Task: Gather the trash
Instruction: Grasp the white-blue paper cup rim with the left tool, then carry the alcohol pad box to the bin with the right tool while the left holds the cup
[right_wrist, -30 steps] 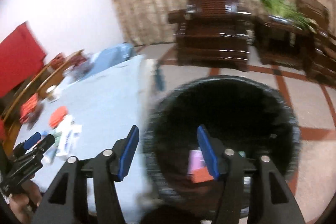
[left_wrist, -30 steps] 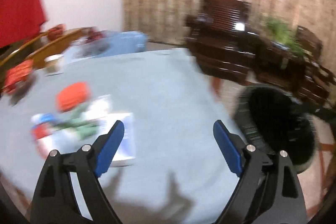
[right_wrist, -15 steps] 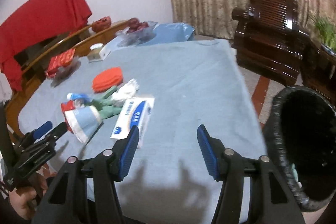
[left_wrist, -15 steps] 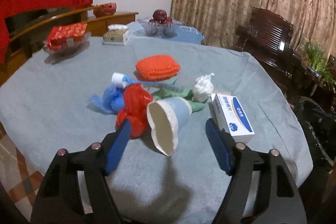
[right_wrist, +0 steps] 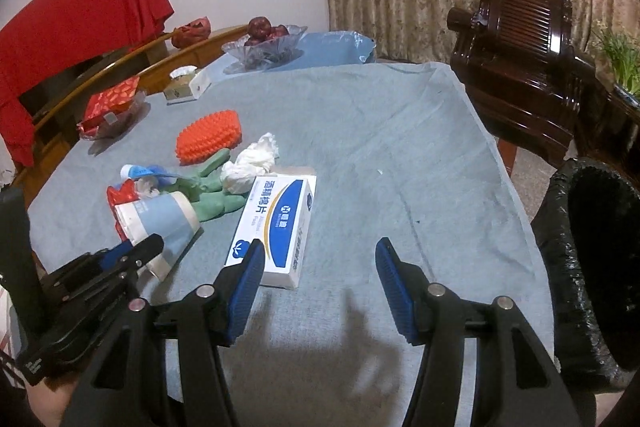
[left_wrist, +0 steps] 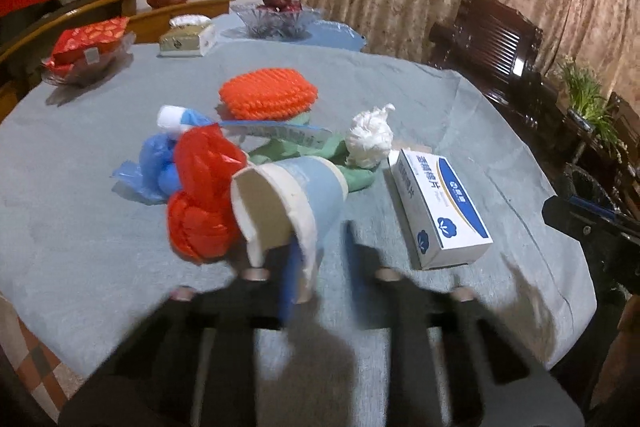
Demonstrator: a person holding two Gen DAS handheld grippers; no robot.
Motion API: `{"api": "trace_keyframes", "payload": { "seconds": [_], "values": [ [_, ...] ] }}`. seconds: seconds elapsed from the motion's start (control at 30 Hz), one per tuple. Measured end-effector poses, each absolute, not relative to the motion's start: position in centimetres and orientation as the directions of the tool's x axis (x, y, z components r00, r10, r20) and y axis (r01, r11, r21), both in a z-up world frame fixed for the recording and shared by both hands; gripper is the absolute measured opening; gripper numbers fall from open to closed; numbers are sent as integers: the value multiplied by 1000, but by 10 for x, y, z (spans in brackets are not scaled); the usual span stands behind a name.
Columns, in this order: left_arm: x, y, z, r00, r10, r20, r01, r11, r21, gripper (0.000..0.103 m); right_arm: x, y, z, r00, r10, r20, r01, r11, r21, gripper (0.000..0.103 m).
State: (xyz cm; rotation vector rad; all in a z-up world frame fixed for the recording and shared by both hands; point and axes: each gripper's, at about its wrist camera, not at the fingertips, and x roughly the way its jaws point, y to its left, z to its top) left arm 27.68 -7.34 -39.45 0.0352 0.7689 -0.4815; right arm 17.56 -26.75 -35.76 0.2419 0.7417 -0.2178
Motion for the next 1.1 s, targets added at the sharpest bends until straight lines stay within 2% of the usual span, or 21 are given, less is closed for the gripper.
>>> {"api": "trace_keyframes", "payload": {
  "seconds": [0.07, 0.43, 0.53, 0.7, 0.97, 1.03, 1.07, 1.1],
  "values": [
    [276, -74, -394, 617, -413, -670, 436, 888, -146, 2, 178, -265, -359, 716, -105, -690, 277, 950, 143, 57],
    [249, -54, -353, 752, -401, -523, 419, 904, -91, 2, 195, -232, -372, 720, -119, -684, 263, 959, 110, 57],
    [253, -42, -351, 763, -398, -510, 397, 910, -117, 2, 197, -222, -377, 725, -165, -669, 292, 953, 80, 63],
    [258, -29, -356, 764, -394, -511, 381, 915, -135, 2, 202, -211, -384, 722, -221, -655, 340, 939, 58, 80],
    [257, -28, -357, 751, -415, -514, 401, 905, -146, 2, 225, -200, -405, 679, -288, -676, 372, 928, -22, 83],
    [257, -28, -358, 749, -415, -516, 399, 905, -149, 2, 231, -203, -412, 655, -294, -696, 384, 923, -29, 81],
    [257, -28, -357, 749, -413, -518, 398, 906, -146, 2, 233, -206, -416, 644, -278, -713, 377, 926, -20, 60],
    [256, -28, -357, 749, -412, -519, 398, 906, -146, 2, 234, -209, -419, 639, -246, -729, 364, 931, 4, 54]
  ]
}}
